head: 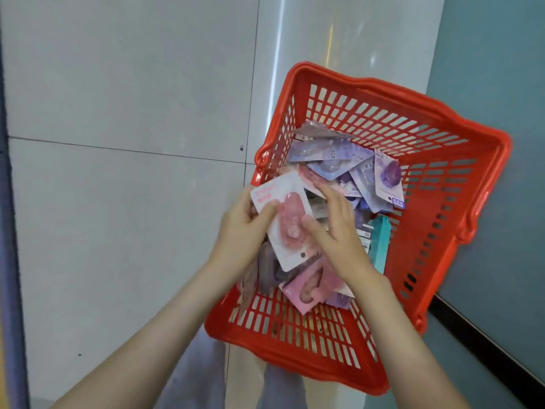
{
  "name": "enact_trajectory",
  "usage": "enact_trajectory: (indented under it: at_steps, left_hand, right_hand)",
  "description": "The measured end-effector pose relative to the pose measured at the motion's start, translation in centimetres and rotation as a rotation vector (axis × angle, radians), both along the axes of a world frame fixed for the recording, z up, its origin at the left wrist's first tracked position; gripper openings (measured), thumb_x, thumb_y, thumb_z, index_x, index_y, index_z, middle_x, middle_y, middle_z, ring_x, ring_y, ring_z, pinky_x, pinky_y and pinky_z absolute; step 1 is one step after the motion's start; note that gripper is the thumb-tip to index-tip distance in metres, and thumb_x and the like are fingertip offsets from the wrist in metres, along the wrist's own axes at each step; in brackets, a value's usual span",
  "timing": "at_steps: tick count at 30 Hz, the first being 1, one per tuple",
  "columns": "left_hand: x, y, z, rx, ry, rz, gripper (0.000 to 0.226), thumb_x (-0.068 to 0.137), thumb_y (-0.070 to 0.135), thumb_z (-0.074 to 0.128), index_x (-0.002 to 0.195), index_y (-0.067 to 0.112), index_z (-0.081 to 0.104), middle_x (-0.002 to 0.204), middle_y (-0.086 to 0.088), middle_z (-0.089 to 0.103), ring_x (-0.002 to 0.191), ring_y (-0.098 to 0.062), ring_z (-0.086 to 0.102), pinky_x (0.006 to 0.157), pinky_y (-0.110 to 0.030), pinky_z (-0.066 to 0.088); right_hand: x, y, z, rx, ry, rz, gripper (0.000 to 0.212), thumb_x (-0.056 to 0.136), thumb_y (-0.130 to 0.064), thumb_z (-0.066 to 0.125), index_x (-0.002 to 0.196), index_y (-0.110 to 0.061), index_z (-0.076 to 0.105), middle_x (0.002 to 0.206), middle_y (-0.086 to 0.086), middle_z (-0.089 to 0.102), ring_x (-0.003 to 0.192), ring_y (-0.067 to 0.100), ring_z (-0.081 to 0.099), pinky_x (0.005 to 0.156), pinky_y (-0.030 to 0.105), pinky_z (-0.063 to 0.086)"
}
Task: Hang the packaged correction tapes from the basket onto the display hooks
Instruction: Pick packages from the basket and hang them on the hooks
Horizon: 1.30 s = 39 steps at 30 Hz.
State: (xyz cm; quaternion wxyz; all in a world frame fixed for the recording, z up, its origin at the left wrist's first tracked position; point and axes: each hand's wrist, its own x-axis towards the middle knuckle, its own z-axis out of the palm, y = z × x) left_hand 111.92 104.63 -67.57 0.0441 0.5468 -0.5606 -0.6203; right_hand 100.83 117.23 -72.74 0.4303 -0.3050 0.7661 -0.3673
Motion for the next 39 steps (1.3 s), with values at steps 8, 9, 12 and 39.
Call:
enact_trajectory:
  at_steps: [8,9,12,39]
  left_hand:
    - [2.9,-7.2,4.9,0.208,0.087,0.222,0.018,0.101,0.018,0.045,0.115,0.018,0.057,0.097,0.0,0.069,0.081,-0.015,0.068,0.065,-0.034,0.057]
    - [3.1,-7.5,5.8,0.27,0.08,0.234,0.023,0.102,0.02,0.042,0.121,0.017,0.055,0.099,-0.001,0.069,0.083,-0.018,0.068,0.067,-0.035,0.057]
    - [3.0,-7.8,10.2,0.357,0.014,0.188,0.027,0.104,0.02,0.034,0.12,0.02,0.056,0.096,0.001,0.07,0.081,-0.014,0.069,0.065,-0.03,0.057]
    - [-7.9,4.8,75.8,0.206,0.621,-1.348,0.021,0.091,0.01,0.06,0.106,0.024,0.063,0.089,0.011,0.074,0.083,-0.004,0.068,0.067,-0.017,0.051]
  right_hand:
    - [-0.6,-2.0,-4.2,0.422,0.731,0.247,0.022,0.063,0.014,0.063,0.08,0.004,0.054,0.072,0.024,0.056,0.067,0.039,0.058,0.052,0.042,0.046]
    - [-0.5,-2.1,-2.1,0.373,0.77,0.242,0.013,0.067,0.008,0.057,0.078,0.002,0.053,0.07,0.022,0.055,0.065,0.038,0.057,0.051,0.039,0.044]
    - [-0.4,-1.8,6.3,0.231,0.832,0.096,0.013,0.077,-0.006,0.042,0.079,-0.001,0.053,0.073,0.019,0.054,0.069,0.036,0.054,0.061,0.041,0.04]
    - [4.7,12.9,81.1,0.063,1.313,-0.058,0.04,0.098,-0.026,0.048,0.136,-0.016,0.042,0.128,0.012,0.052,0.111,0.031,0.052,0.093,0.039,0.04]
